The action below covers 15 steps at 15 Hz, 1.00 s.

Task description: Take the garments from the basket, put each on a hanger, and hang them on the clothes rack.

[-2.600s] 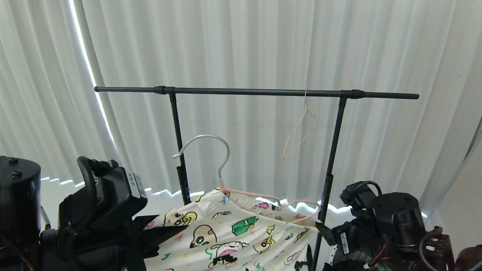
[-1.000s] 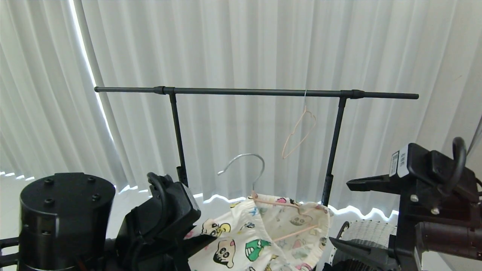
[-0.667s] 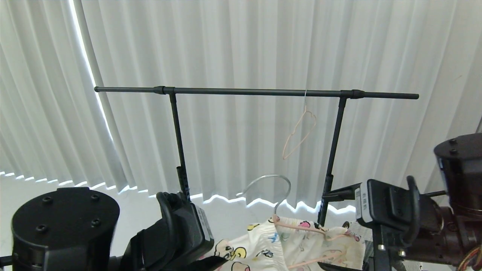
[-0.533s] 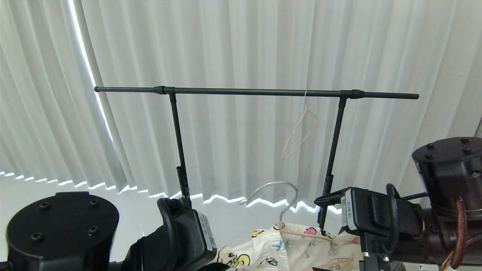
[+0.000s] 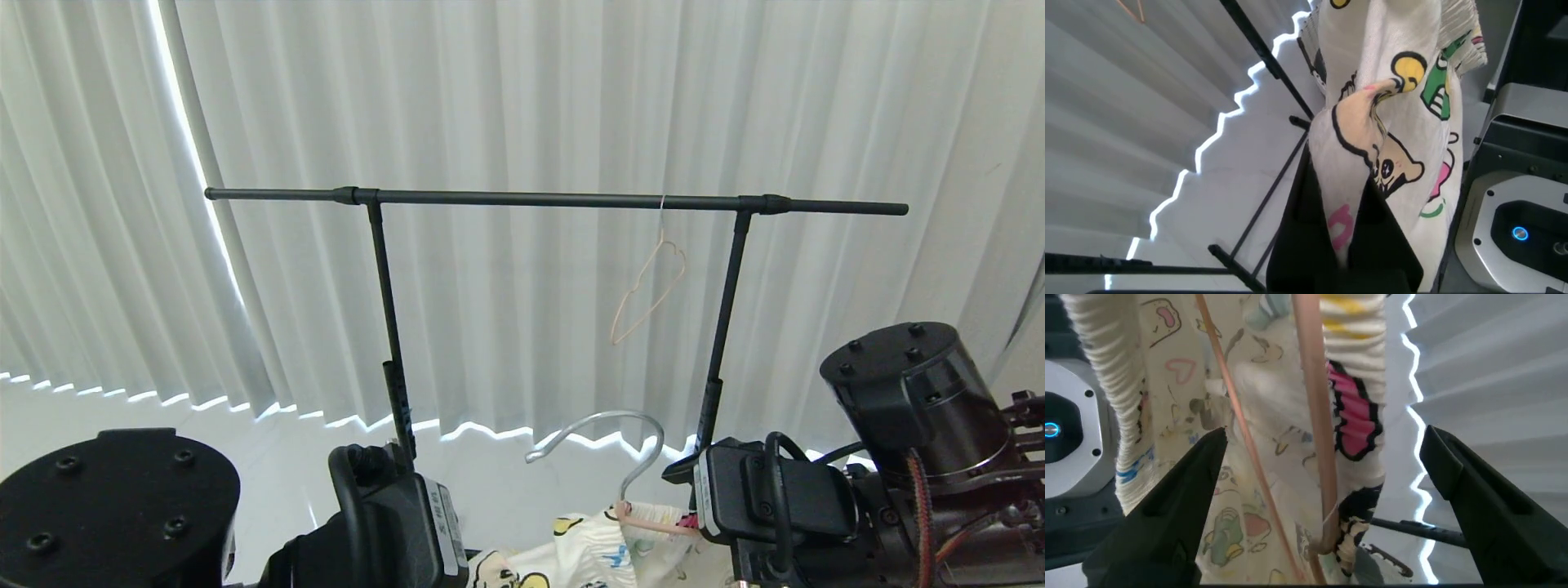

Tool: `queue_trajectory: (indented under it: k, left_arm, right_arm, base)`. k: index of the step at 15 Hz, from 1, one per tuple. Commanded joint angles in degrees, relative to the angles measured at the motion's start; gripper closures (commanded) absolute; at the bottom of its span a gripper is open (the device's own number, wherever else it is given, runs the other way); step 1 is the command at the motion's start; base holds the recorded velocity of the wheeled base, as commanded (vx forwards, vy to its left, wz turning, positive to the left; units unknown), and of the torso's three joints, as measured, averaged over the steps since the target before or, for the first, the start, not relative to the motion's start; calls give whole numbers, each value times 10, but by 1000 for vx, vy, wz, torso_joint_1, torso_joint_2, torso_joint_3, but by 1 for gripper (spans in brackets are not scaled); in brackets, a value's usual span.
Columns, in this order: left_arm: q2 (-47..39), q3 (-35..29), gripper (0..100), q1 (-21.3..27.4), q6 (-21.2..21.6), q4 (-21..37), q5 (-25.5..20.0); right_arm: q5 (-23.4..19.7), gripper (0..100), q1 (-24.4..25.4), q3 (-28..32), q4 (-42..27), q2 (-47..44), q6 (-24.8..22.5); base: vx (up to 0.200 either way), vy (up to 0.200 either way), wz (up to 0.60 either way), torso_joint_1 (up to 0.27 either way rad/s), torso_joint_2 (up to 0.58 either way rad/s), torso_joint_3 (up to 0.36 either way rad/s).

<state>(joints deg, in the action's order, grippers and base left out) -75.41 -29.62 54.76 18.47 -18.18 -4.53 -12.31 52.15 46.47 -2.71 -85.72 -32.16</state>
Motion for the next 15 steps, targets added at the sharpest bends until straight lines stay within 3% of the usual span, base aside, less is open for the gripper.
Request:
queue_trajectory:
  k: [1, 2, 11, 12, 15]
  left_arm:
    - [2, 0, 100, 0, 0, 0, 0]
    - [2, 0, 100, 0, 0, 0, 0]
    - [1, 4, 100, 0, 3, 0, 7]
    - [0, 4, 0, 0, 3, 0, 7]
    - [7, 6, 0, -2, 1, 0, 17]
  right_arm:
    - [0, 0, 1, 0, 0, -3, 0]
    - [-1, 100, 1, 0, 0, -3, 0]
    - [2, 100, 1, -1, 4, 3, 3]
    - [2, 100, 1, -1, 5, 6, 2]
    - [2, 100, -6, -5, 5, 35, 3]
  base:
    - [0, 0, 0, 0, 0, 0]
    - [0, 0, 0, 0, 0, 0]
    - [0, 0, 0, 0, 0, 0]
    - [0, 0, 0, 0, 0, 0]
    - [0, 0, 0, 0, 0, 0]
